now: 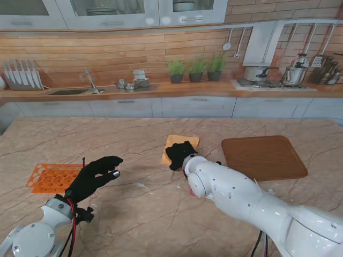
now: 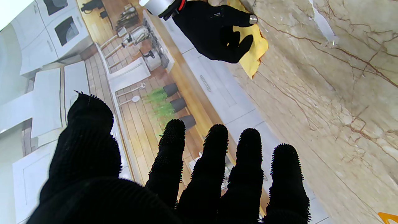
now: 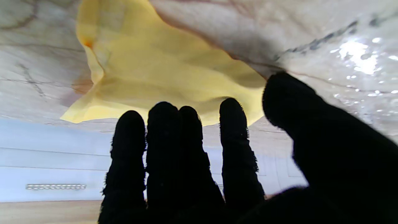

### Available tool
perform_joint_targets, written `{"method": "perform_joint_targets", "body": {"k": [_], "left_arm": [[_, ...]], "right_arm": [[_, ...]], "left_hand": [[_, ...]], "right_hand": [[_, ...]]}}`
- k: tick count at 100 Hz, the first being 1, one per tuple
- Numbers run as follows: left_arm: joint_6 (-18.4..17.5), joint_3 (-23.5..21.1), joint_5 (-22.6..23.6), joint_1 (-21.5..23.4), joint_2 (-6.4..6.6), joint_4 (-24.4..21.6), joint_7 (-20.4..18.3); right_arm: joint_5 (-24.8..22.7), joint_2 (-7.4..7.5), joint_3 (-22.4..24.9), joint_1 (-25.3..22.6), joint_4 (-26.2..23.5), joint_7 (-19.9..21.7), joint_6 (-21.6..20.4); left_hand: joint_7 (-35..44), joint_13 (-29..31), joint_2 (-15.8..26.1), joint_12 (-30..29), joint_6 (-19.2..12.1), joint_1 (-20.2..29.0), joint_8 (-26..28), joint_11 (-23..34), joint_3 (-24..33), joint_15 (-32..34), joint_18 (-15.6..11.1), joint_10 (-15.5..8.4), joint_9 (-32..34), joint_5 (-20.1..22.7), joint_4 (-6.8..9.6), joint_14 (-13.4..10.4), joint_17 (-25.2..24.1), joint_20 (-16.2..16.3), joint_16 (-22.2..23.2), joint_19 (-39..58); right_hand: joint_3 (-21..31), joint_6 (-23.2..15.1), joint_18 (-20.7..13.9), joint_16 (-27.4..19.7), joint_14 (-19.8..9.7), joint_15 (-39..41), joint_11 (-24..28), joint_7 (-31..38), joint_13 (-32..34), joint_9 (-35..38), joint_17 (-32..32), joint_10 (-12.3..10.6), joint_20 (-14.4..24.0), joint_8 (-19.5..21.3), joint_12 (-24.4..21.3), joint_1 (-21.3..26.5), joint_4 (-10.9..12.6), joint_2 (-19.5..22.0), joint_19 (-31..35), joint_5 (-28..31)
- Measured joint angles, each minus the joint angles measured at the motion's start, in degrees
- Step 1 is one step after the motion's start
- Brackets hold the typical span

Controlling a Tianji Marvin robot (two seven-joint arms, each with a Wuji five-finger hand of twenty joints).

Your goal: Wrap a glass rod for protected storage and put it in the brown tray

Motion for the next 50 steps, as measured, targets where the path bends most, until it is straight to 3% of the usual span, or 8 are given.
{"method": "perform_joint_targets", "body": {"k": [23, 50], "left_arm": [[0.1, 0.0, -0.1, 0.1, -0.09, -0.1, 0.0], [0.3, 0.1, -0.3, 0.1, -0.09, -0.1, -0.1]], "right_arm": [[0.0, -1.01, -1.1, 0.6, 1.3, 0.2, -0.9], [0.7, -1.32, 0.7, -0.4, 1.4, -0.4, -0.7]], "left_hand": [[0.0, 0.0, 0.0, 0.0, 0.0, 0.0, 0.0, 0.0, 0.0, 0.1, 0.0, 0.0, 0.0, 0.0, 0.00, 0.0, 0.0, 0.0, 0.1, 0.1], [0.0, 0.0, 0.5, 0.0, 0.0, 0.0, 0.0, 0.0, 0.0, 0.1, 0.0, 0.0, 0.0, 0.0, 0.00, 0.0, -0.1, 0.0, 0.5, 0.6]], "right_hand": [[3.6, -3.4, 0.1, -0.6, 0.2, 0.9, 0.2, 8.8, 1.5, 3.9, 0.7, -0.9, -0.2, -0.6, -2.6, 2.8, 0.1, 2.6, 0.3, 9.5], [4.3, -4.5, 0.1, -1.1, 0.2, 1.5, 1.5, 10.2, 1.9, 4.5, 0.8, -1.3, -0.2, -0.6, -4.2, 3.0, -0.4, 3.1, 0.4, 10.3]]}}
